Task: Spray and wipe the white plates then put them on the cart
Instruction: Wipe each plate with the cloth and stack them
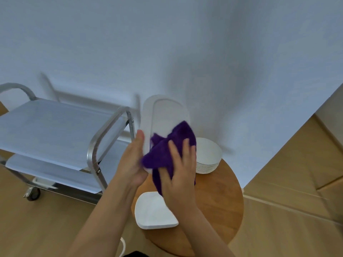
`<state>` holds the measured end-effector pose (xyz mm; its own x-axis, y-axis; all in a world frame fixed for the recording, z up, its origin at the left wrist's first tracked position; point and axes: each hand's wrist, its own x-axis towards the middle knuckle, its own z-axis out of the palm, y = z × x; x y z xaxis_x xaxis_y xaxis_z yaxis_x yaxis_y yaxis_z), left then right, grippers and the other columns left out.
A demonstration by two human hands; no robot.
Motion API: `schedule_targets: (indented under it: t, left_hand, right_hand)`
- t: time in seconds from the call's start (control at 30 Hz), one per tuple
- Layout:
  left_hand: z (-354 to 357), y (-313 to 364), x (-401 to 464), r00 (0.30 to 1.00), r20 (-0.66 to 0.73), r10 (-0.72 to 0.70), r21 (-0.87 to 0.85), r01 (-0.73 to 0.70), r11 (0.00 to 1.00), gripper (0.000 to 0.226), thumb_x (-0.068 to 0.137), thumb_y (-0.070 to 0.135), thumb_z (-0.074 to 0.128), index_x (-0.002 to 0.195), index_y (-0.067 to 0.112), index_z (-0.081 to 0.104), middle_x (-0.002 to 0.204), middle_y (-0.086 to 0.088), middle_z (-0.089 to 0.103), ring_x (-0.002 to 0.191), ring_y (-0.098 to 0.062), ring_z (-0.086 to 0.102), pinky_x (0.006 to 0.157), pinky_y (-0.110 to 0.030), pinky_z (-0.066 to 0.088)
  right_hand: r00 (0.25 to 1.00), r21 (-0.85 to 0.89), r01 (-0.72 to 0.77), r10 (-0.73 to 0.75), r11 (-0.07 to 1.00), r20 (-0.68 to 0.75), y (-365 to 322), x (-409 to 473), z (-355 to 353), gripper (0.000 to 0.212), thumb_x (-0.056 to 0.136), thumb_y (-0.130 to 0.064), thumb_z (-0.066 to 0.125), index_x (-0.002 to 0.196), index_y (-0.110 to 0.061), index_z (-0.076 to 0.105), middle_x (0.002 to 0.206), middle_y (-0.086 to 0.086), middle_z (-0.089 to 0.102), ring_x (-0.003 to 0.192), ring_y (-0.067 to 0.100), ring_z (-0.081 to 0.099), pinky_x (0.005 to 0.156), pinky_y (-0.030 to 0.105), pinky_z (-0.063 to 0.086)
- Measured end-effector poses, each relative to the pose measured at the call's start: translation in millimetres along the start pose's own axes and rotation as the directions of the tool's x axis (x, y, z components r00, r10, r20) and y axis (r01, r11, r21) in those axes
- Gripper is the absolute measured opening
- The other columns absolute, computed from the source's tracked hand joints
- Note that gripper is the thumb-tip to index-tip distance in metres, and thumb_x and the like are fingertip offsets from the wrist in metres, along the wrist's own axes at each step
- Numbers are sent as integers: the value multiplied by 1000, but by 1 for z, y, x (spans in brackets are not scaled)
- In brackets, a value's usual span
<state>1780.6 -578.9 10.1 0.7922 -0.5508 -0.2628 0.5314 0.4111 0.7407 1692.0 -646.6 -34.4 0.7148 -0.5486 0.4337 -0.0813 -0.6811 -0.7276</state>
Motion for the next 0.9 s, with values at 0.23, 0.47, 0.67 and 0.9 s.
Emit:
schedule_targets:
  t: [0.23,0.47,0.67,0.9]
  left_hand:
    - [-27,-8,1,978,203,-51,47,42,998,52,92,43,37,127,11,59,123,-12,65,113,-25,62,88,-37,56]
    - [-26,-23,10,983,-15,-184,357,177,917,49,94,52,40,120,17,62,102,-3,74,91,-19,71,67,-31,57]
    - [-15,-4,20,950,-88,-300,443,307,842,94,61,83,42,123,12,53,117,-17,64,100,-37,65,83,-50,55]
    - [-34,-1,29,937,-82,-340,304,348,887,23,84,20,57,101,6,54,72,-12,64,60,-23,61,52,-31,53]
  right_hand:
    - [894,510,-410,443,756,63,11,61,-44,31,96,-40,45,125,-31,48,97,-22,57,94,4,57,76,11,42]
    - [921,582,-341,386,738,49,5,77,-67,14,82,-31,70,91,-24,62,75,-13,69,70,4,66,62,23,51]
    - [997,14,74,-75,997,20,7,39,-45,37,80,-30,72,113,-21,57,90,-17,64,74,-4,58,62,-2,41]
    - [876,-47,458,-442,888,196,31,-6,-20,47,76,-32,71,117,-20,50,91,-3,69,85,7,62,69,12,49]
